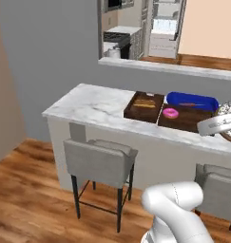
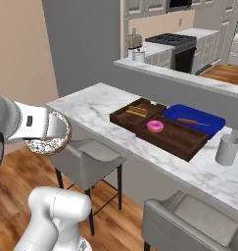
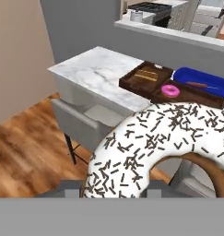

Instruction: Take the donuts from the fridge and place them on the empty tray on the dining counter.

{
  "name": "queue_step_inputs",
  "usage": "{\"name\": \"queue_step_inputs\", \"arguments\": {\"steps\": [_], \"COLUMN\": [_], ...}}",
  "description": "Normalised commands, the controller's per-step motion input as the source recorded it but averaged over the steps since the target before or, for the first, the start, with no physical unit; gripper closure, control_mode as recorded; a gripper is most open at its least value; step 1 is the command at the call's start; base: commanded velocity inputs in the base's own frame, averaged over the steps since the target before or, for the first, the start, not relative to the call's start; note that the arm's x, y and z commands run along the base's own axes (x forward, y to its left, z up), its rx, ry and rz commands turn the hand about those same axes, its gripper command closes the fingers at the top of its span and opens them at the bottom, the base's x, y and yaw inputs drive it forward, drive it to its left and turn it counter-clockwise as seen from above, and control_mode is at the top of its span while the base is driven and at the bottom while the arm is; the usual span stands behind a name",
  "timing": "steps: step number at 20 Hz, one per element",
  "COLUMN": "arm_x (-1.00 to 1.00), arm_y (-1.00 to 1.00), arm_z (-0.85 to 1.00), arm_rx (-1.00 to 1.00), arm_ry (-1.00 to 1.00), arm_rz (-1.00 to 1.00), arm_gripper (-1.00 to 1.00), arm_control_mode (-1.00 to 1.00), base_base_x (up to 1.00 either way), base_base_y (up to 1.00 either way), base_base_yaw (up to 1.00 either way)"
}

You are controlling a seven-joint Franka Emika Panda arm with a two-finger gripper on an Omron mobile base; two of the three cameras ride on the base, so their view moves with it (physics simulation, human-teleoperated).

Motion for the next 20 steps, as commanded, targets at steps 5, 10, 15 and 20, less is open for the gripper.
{"name": "queue_step_inputs", "arguments": {"steps": [5, 10, 15, 20], "arm_x": [0.0, 0.0, 0.0, 0.0], "arm_y": [0.0, 0.0, 0.0, 0.0], "arm_z": [0.0, 0.0, 0.0, 0.0], "arm_rx": [0.0, 0.0, 0.0, 0.0], "arm_ry": [0.0, 0.0, 0.0, 0.0], "arm_rz": [0.0, 0.0, 0.0, 0.0], "arm_gripper": [1.0, 1.0, 1.0, 1.0], "arm_control_mode": [1.0, 1.0, 1.0, 1.0], "base_base_x": [0.83, 0.16, 0.02, 0.93], "base_base_y": [0.8, 0.05, -0.02, 0.79], "base_base_yaw": [-0.67, -0.87, -0.93, -0.45]}}
